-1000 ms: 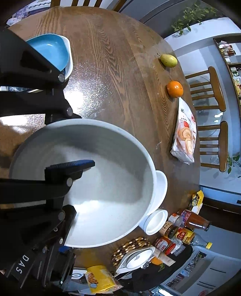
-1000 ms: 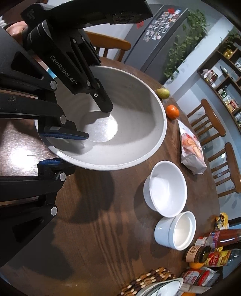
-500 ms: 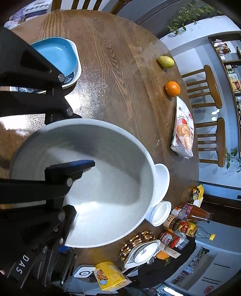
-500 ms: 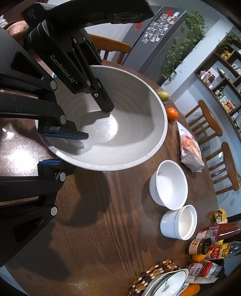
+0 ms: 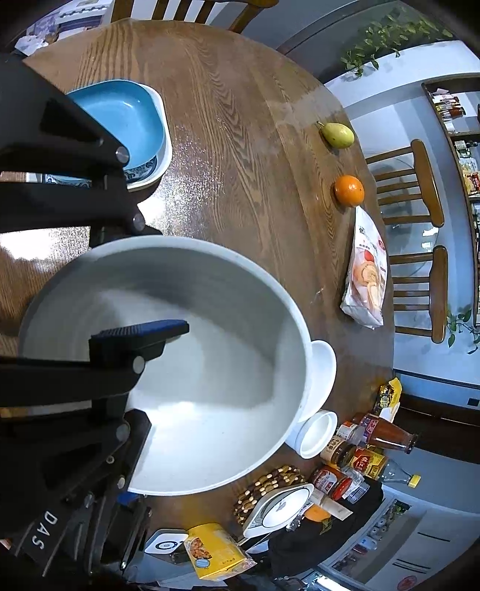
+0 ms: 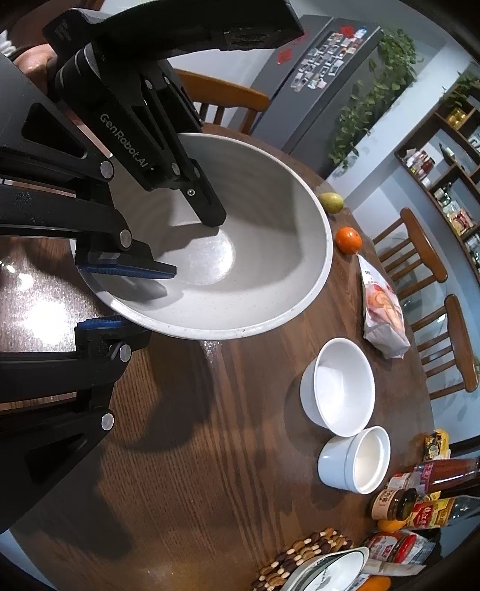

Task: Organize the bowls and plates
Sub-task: 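Lift the large white bowl with the left tool and carry it beside the stacked plates, then lower the white bowl onto the table and open the left tool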

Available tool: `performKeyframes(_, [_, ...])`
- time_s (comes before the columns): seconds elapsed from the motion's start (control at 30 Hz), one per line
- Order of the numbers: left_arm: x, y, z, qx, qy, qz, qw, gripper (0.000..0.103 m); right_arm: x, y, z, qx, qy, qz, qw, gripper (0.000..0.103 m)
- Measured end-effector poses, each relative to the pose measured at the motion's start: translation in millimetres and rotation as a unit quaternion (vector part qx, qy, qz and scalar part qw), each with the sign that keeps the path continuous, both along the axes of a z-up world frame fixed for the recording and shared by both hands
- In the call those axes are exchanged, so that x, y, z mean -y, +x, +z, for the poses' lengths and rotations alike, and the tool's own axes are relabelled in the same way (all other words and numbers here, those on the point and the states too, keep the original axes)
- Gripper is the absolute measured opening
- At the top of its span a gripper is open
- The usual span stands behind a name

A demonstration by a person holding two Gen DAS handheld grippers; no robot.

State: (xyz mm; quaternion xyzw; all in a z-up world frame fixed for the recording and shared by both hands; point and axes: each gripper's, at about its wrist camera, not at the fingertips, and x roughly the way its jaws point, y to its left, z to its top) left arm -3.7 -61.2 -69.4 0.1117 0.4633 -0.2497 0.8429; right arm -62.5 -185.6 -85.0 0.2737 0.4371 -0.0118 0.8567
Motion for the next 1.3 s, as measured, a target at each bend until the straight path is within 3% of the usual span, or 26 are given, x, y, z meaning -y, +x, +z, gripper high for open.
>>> performKeyframes(0.67, [7,1,-12,-0.022,0.006,0.013,0.9997,0.028,8,2,-7,-0.014,0.013,0.016,1.0,0.02])
performKeyframes(1.03, [-13,-1,-45,-0.081,0.02,0.052,0.9951,0.029,-2,16,-33,-0.076,0.025,0.073,0.994,0.02])
performKeyframes(1.3, [-13,-1,-64,-0.095,0.042,0.067,0.9923,0.032,-6,25,-50,-0.104,0.012,0.091,0.99,0.02])
